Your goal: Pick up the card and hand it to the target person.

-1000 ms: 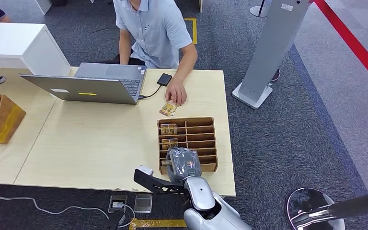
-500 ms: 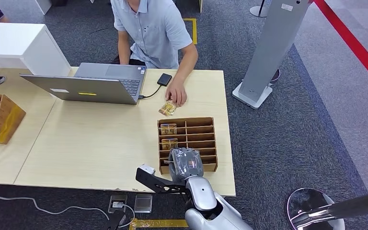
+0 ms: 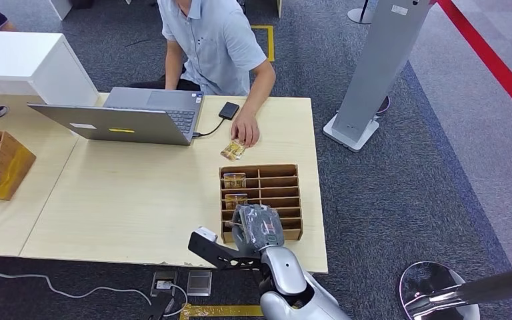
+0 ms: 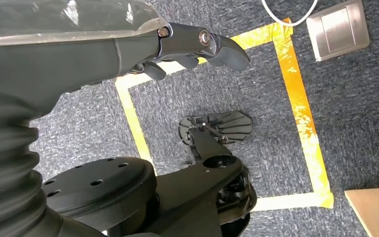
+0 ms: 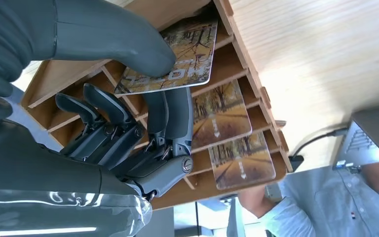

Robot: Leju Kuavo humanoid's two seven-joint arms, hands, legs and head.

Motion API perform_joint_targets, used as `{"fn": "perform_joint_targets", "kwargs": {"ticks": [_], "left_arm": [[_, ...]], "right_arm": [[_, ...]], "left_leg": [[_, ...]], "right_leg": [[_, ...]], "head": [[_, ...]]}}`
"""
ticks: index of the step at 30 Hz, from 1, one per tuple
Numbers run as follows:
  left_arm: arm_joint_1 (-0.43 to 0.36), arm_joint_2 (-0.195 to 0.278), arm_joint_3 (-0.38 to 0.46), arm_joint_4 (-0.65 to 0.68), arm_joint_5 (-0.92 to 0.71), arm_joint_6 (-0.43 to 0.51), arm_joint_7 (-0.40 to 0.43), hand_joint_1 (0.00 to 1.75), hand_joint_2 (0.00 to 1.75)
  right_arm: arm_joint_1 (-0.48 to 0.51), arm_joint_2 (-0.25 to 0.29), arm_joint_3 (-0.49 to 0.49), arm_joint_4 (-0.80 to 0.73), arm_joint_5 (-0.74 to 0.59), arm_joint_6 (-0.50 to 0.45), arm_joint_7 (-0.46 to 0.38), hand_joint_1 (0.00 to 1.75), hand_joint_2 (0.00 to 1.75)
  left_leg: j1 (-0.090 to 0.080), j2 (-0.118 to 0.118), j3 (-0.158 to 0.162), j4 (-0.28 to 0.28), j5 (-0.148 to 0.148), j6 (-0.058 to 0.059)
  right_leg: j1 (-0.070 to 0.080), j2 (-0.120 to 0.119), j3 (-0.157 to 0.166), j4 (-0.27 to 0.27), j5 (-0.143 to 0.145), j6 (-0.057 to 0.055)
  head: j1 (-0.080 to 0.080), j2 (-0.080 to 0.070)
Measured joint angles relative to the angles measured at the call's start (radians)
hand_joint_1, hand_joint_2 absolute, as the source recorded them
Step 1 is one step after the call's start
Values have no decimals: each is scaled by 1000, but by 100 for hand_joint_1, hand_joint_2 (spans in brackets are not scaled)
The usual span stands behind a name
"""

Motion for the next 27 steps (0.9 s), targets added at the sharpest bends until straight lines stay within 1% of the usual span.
{"fn": "perform_joint_targets", "kwargs": {"ticks": [5,9,13,15,18,21,24,27], "left_arm": [[1,0,1,0,10,2,-5,0,175],[1,0,2,0,7,-4,-15,0,175],[2,0,2,0,-6,-19,-17,0,175],[2,0,2,0,-12,-28,-17,0,175],[1,0,2,0,-16,-36,-11,0,175],[1,0,2,-1,-18,-42,-1,0,175],[0,0,1,-3,-20,-52,3,0,175],[-2,0,1,-6,-21,-64,12,0,175]], "right_arm": [[18,-44,-27,-129,-17,-4,-6,175,175],[21,-87,-64,-249,-27,-25,-16,175,175],[14,-123,-101,-342,-32,-32,-24,175,175],[-6,-135,-114,-367,-56,-36,-38,175,175],[-74,-142,-124,-371,-130,-36,-76,175,175],[-170,-135,-124,-328,-212,-37,-132,175,175],[-271,-110,-121,-238,-296,-42,-196,175,175],[-360,-69,-115,-120,-354,-49,-248,175,175]], "left_leg": [[0,0,0,0,0,0],[0,0,0,0,0,0],[0,0,0,0,0,0],[0,0,0,0,0,0],[0,0,0,0,0,0],[0,0,0,0,1,0],[0,0,0,0,1,0],[0,0,0,0,1,0]], "right_leg": [[0,0,0,0,0,0],[0,0,0,0,0,0],[0,0,0,0,0,0],[0,0,0,0,0,0],[0,0,0,0,0,0],[0,0,1,1,0,0],[0,0,1,1,0,0],[0,0,1,1,0,0]], "head": [[0,0],[0,0],[0,0],[0,0],[0,0],[0,0],[0,0],[0,0]]}}
